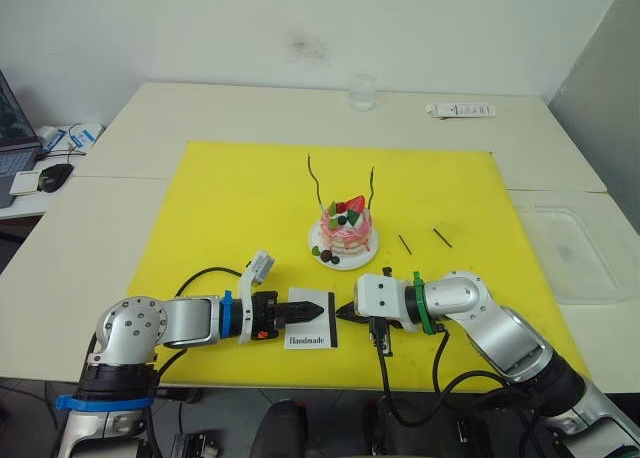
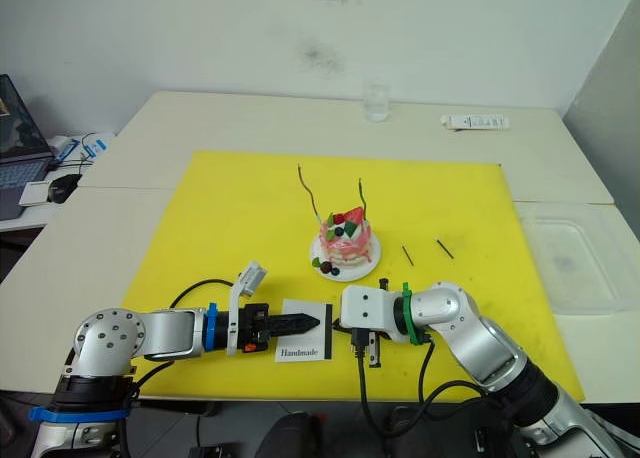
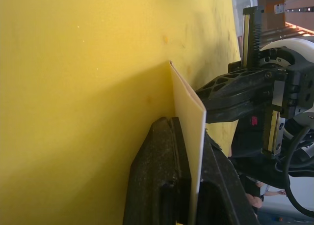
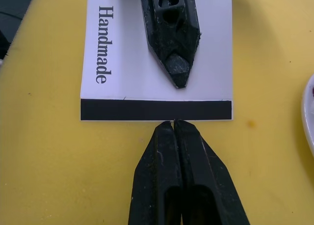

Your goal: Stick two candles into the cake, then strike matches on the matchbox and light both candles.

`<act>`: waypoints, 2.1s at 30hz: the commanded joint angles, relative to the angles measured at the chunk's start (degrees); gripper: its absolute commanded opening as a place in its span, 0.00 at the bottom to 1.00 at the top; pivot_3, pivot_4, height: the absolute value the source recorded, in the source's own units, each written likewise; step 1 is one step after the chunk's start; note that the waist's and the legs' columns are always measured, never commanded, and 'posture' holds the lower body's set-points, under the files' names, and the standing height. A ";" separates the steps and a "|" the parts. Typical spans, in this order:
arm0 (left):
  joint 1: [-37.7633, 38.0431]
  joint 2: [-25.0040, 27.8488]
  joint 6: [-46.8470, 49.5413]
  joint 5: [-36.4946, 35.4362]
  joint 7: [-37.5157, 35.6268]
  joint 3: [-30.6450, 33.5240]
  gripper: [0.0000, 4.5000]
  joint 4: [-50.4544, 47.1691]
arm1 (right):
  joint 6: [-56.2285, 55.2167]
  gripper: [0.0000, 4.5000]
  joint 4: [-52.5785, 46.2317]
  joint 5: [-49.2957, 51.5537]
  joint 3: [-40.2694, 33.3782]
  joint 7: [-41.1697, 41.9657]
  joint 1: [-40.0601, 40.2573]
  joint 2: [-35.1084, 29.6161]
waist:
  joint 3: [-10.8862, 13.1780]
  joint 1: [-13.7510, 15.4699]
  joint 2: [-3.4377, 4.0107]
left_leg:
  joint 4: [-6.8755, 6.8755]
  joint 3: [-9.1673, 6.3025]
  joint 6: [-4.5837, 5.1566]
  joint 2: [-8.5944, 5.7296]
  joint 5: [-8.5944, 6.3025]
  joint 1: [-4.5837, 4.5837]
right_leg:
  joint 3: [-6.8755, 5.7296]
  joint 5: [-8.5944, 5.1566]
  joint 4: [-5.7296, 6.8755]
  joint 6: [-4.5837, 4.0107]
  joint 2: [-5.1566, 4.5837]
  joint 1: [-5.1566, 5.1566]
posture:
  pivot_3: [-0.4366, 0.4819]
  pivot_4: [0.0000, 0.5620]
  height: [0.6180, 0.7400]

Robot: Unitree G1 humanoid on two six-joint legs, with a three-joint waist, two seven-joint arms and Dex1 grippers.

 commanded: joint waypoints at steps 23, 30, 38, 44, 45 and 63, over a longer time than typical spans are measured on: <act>0.79 11.54 -15.32 11.92 -26.85 -1.61 0.00 -17.47 | 13.65 0.04 -16.64 12.45 -26.43 -10.97 7.49 -4.47 | 0.07 0.05 -0.03 | -0.63 0.15 -0.32 -0.02 0.11 -0.77 | 0.05 0.03 -0.44 -0.02 0.00 -0.88 | 0.48 0.27 1.00; 2.10 11.40 -15.31 11.48 -26.61 0.57 0.00 -17.13 | 7.23 0.55 -15.58 7.12 -27.51 -23.81 15.92 1.26 | 0.07 0.04 -0.03 | -0.68 0.18 -0.32 0.02 0.11 -0.84 | 0.07 -0.01 -0.65 0.05 0.07 -0.88 | 0.48 0.27 1.00; 0.45 10.15 -15.38 11.89 -25.55 0.42 0.00 -15.85 | 0.46 0.70 -4.30 1.19 -26.06 -37.46 15.10 11.58 | 0.06 -0.09 -0.03 | -0.65 0.21 -0.35 0.00 0.13 -0.84 | 0.10 0.03 -0.61 0.10 0.08 -0.87 | 0.48 0.27 1.00; 0.17 9.63 -15.18 11.52 -24.86 0.43 0.00 -15.83 | -2.01 0.70 1.91 0.48 -25.89 -40.95 13.67 15.34 | 0.06 -0.11 -0.03 | -0.63 0.21 -0.36 0.00 0.15 -0.84 | 0.11 0.10 -0.58 0.02 0.10 -0.87 | 0.48 0.27 1.00; 0.22 9.57 -15.14 11.45 -24.75 0.46 0.00 -15.90 | -1.78 0.70 2.41 0.80 -25.94 -40.99 13.25 15.79 | 0.06 -0.11 -0.03 | -0.63 0.21 -0.36 0.01 0.15 -0.84 | 0.11 0.12 -0.57 -0.01 0.11 -0.87 | 0.48 0.27 1.00; 0.09 8.92 -14.91 11.37 -23.96 0.37 0.00 -15.92 | 5.50 0.70 3.36 1.90 -25.48 -41.49 10.40 19.20 | 0.06 -0.26 -0.04 | -0.55 0.18 -0.43 0.00 0.20 -0.52 | 0.14 0.10 0.18 -0.01 0.13 -0.87 | 0.48 0.27 1.00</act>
